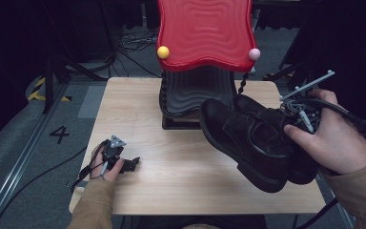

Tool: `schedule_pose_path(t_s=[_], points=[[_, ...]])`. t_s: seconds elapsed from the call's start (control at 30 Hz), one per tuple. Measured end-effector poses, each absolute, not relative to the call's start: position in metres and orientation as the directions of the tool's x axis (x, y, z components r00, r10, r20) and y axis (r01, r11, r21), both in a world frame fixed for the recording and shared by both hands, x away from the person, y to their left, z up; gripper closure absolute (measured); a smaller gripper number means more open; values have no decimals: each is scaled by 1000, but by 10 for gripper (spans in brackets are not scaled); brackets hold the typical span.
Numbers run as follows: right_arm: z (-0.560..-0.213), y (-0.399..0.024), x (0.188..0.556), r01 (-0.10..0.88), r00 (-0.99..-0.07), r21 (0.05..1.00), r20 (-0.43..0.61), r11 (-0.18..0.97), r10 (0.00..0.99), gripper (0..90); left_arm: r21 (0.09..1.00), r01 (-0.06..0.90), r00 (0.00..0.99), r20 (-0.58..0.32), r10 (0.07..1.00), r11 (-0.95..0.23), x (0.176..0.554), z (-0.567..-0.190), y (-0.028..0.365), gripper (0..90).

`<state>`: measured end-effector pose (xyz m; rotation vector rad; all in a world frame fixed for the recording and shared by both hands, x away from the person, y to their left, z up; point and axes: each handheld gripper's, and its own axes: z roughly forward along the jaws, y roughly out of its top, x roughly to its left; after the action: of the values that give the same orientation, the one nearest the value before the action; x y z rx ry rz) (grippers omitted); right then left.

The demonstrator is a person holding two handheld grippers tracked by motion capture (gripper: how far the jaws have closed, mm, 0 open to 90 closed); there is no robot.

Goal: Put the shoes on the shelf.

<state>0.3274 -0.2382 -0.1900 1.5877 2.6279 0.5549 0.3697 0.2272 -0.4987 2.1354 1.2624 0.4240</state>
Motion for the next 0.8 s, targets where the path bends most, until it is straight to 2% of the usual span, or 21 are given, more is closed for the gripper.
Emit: schedule_pose_path(t_s=[0.8], points=[[-113,-238,331,845,-475,351,145,404,868,825,649,673,493,-35,869,-356,370,-499,227,0]])
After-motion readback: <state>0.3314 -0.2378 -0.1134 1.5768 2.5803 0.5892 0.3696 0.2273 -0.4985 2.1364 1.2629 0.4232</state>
